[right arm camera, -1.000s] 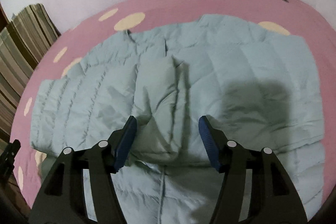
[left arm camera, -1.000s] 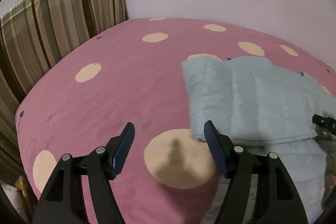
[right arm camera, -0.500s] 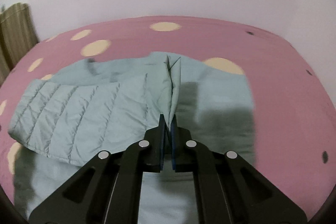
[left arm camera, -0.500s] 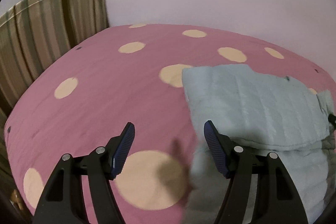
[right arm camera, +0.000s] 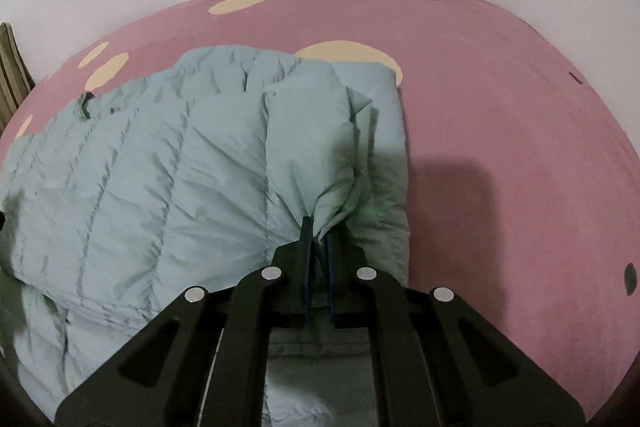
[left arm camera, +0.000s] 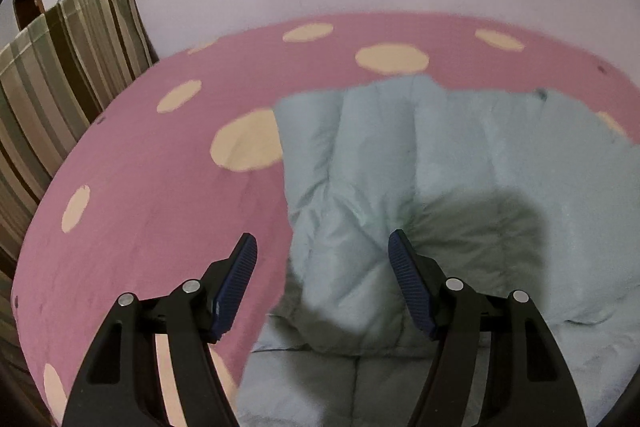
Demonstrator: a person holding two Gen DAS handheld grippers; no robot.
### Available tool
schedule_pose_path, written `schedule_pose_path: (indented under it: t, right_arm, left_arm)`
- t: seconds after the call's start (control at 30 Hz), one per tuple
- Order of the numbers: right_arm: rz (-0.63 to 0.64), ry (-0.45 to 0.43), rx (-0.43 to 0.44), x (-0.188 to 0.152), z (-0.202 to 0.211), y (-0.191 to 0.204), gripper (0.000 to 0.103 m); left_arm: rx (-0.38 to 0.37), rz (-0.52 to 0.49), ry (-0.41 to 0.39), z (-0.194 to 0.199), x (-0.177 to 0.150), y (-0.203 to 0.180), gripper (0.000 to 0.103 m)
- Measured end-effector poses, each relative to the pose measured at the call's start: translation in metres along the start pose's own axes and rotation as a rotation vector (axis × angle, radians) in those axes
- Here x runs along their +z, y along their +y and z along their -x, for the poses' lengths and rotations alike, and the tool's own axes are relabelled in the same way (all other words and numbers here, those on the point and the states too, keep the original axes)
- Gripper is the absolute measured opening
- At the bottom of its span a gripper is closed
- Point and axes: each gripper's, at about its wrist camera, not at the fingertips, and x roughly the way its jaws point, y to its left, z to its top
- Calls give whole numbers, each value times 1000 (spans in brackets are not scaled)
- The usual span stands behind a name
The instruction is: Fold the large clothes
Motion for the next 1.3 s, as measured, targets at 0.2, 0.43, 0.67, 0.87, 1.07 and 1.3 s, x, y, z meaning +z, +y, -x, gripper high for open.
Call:
schedule_pose_path:
  t: [0.2, 0.43, 0.67, 0.87, 1.07, 1.3]
  right_arm:
    - [28, -4, -24, -3, -8, 5, 6]
    - [41, -20, -37, -3, -11, 9, 7]
    - [26, -43, -20, -2, 4, 2, 22]
    - [-15, -114, 4, 11, 36, 2, 40]
    - [28, -111, 76, 43, 19, 35, 40]
    - [63, 8, 61, 49, -39, 50, 40]
  left_arm:
    - [9, 0, 34, -19, -8, -3, 69]
    - [-4, 22, 40, -27, -12, 1, 73]
    - [-39, 68, 47, -9, -12, 14, 73]
    - [-72, 104, -40, 21, 2, 21, 73]
    - [-91, 80, -49, 0, 33, 0, 73]
    - [-39, 36, 64, -50, 28, -18, 74]
